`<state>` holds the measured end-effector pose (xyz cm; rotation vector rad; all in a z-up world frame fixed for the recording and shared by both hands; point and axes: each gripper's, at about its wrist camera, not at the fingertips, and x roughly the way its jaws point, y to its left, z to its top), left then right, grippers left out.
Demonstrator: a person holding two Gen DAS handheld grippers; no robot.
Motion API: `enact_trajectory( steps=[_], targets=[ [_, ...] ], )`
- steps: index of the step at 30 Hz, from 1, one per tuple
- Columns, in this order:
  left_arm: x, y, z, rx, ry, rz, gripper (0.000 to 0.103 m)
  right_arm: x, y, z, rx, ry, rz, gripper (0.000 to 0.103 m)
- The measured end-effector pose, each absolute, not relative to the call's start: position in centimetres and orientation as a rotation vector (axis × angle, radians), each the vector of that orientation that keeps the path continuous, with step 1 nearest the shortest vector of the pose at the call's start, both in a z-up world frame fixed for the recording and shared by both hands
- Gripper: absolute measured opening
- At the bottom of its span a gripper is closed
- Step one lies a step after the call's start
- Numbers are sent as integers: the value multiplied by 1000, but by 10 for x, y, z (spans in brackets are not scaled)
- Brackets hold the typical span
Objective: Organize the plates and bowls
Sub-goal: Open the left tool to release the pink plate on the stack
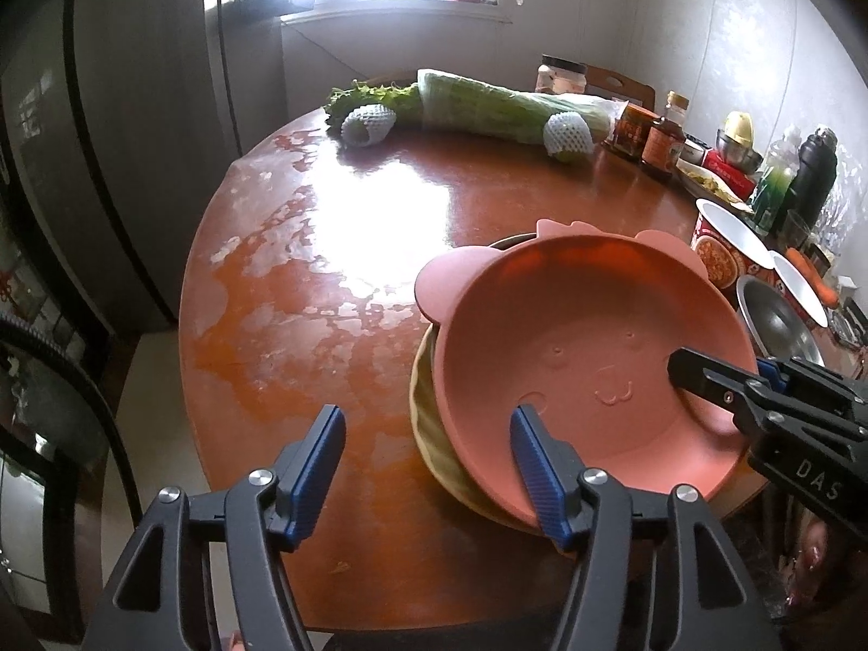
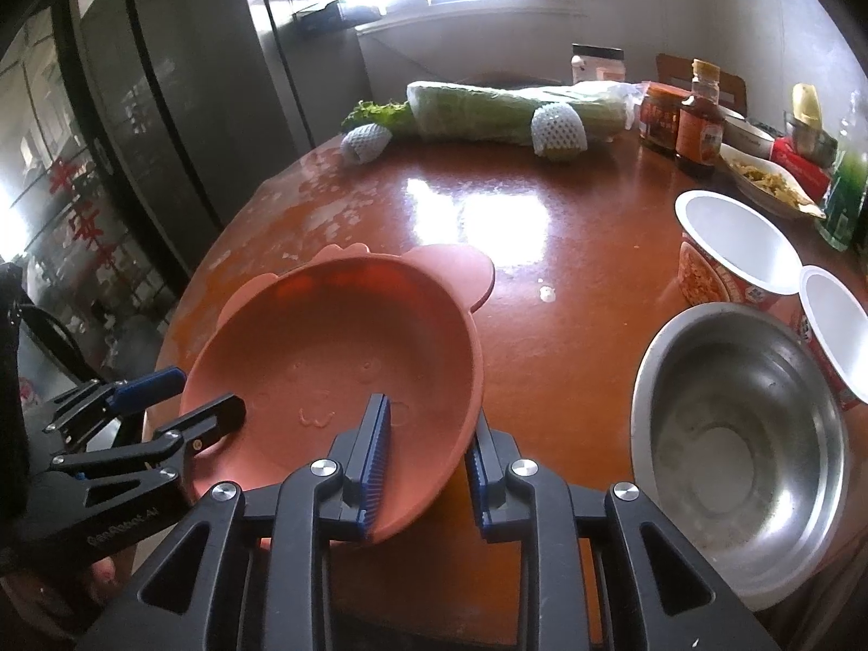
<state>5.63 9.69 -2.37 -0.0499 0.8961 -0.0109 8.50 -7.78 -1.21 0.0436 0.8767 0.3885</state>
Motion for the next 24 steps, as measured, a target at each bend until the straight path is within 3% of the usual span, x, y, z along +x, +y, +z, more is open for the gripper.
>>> enact_trajectory(
  steps=[24],
  targets=[
    [80,93,-33,-199,937,-149,59,90,-76,-14,37,862,378,29]
  ],
)
